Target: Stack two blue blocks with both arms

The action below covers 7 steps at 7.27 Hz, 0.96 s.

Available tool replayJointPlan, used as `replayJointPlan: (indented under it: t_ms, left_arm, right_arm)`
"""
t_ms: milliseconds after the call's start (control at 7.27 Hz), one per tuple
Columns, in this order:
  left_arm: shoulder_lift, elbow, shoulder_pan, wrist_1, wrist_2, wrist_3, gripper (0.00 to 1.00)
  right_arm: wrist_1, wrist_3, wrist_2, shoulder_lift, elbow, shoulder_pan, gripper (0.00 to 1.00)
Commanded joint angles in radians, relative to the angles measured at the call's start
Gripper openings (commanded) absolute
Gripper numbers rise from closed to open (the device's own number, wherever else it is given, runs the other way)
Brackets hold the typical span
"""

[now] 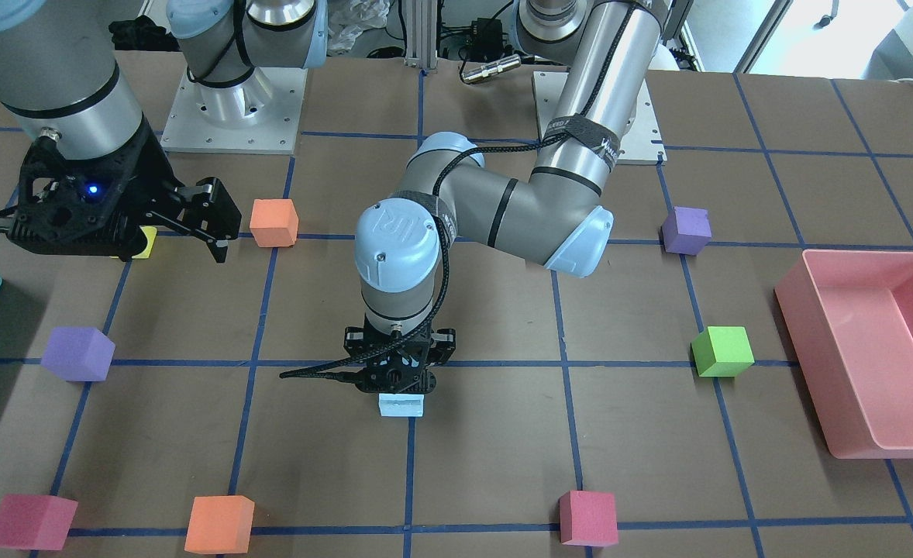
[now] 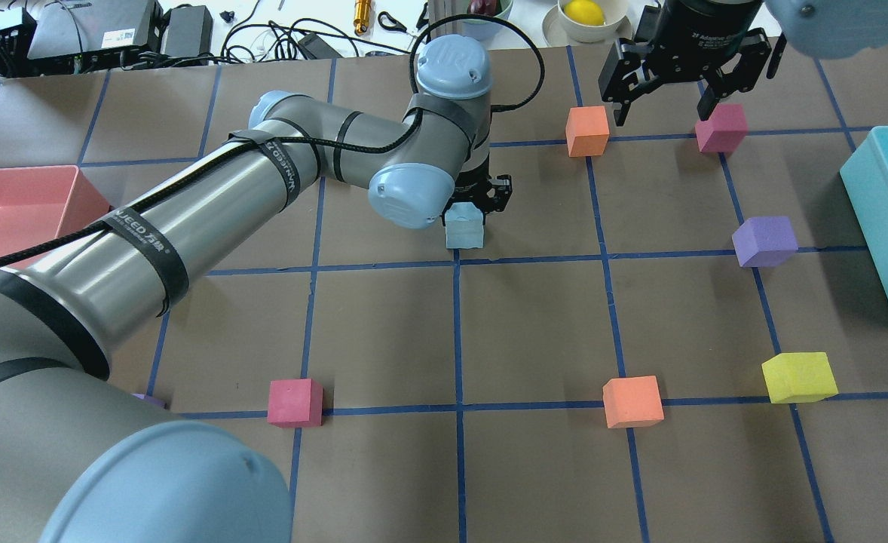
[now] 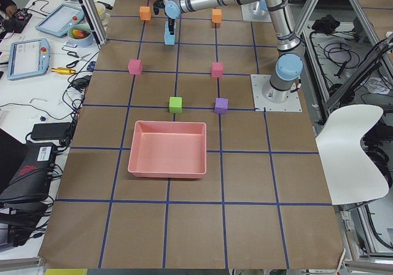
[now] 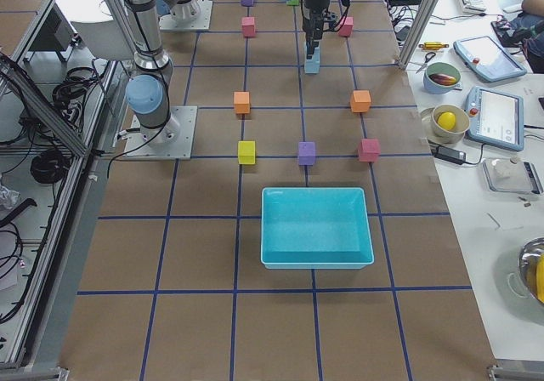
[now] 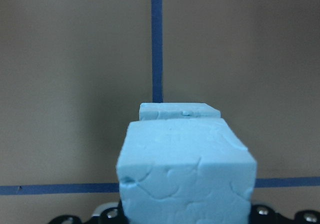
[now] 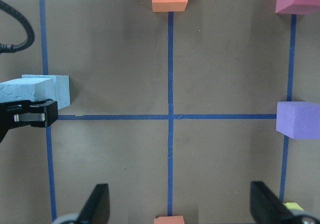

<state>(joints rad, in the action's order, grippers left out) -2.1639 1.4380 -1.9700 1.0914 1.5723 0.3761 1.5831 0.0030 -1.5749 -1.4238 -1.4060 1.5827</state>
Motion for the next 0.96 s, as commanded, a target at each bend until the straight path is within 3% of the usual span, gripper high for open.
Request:
replayJointPlan:
  t_ms: [0, 138, 412, 825]
  left_arm:
    - [-0.013, 0.002, 0.000, -0.013, 0.009, -0.031, 1.00]
    - [-0.016, -0.001, 0.000, -0.013, 0.006, -0.025, 1.00]
    - [0.033, -0.025, 0.025, 0.010, 0.000, -0.055, 1.00]
    - [0.195, -0.062, 0.159, 0.227, -0.011, -0.147, 1.00]
  right_arm:
    - [-0.029, 0.002, 0.012, -0.020, -0.001, -0.001, 1.00]
    - [-0.094, 0.008, 0.010, -0.033, -0.002, -0.004, 1.00]
    - [-0.118, 0.014, 0.010, -0.037, -0.004, -0.004, 1.00]
    - [-0.123, 0.080, 0.010, -0.038, -0.004, -0.006, 1.00]
